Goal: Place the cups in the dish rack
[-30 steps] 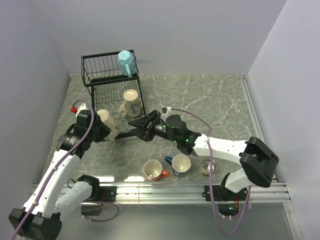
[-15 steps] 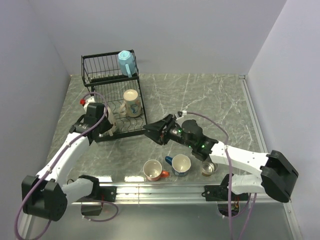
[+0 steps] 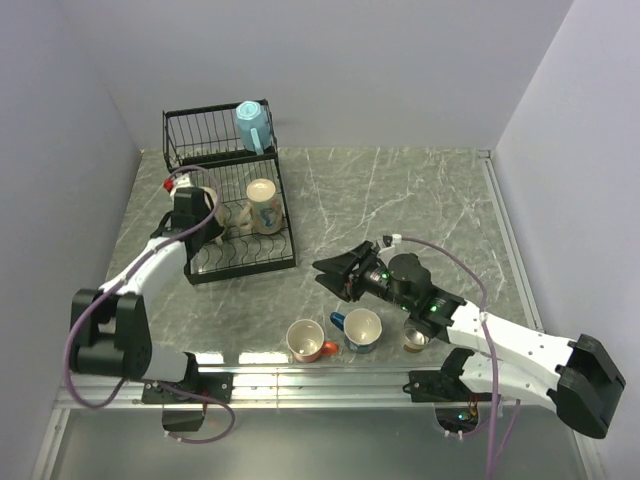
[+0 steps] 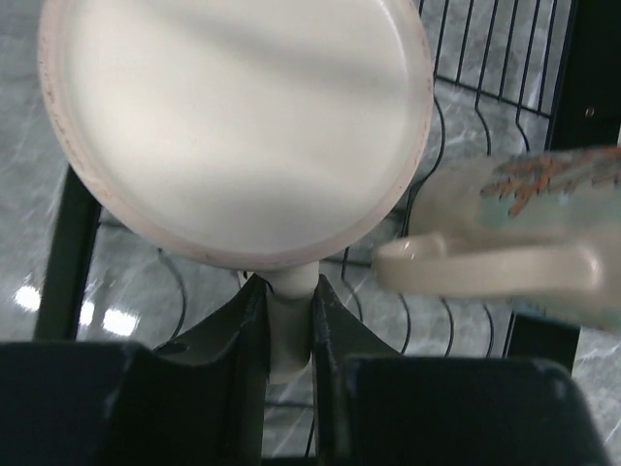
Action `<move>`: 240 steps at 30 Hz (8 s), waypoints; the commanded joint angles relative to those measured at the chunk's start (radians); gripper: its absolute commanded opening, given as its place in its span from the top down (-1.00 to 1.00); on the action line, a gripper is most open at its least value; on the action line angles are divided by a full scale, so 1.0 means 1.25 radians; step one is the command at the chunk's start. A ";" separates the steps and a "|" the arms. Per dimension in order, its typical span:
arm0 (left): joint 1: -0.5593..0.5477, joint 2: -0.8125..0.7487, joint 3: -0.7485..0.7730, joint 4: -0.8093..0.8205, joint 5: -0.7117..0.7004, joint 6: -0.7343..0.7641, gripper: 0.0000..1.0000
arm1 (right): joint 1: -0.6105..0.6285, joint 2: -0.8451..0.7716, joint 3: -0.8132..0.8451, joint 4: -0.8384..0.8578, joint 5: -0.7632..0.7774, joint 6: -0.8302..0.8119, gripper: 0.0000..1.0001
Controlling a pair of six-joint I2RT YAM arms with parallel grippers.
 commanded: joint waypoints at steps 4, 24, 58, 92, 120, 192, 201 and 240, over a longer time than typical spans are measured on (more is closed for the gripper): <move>0.055 0.146 0.088 0.008 0.013 0.017 0.99 | -0.019 -0.072 -0.005 -0.094 0.028 -0.052 -0.06; 0.071 -0.088 0.113 -0.179 0.129 0.002 -0.60 | -0.023 0.055 0.255 -0.472 0.046 -0.472 -0.04; -0.010 -0.425 0.049 -0.468 0.261 -0.095 -0.45 | 0.302 0.469 0.532 -0.759 0.224 -0.917 -0.02; -0.009 -0.382 0.434 -0.646 0.293 -0.119 -0.46 | -0.007 0.485 0.825 -0.733 0.070 -0.610 1.00; -0.005 -0.518 -0.087 0.241 0.784 -0.631 -0.36 | -0.088 0.306 0.424 0.152 -0.132 0.093 1.00; -0.014 -0.365 0.015 -0.253 0.077 0.045 0.99 | -0.219 -0.025 0.217 -0.376 -0.154 -0.347 -0.32; -0.014 -0.278 -0.060 -0.135 0.011 0.069 0.99 | -0.264 -0.163 0.215 -0.533 -0.117 -0.404 -0.31; -0.014 -0.119 0.035 -0.270 -0.106 0.071 -0.73 | -0.261 -0.230 0.252 -1.032 0.176 -0.717 -0.24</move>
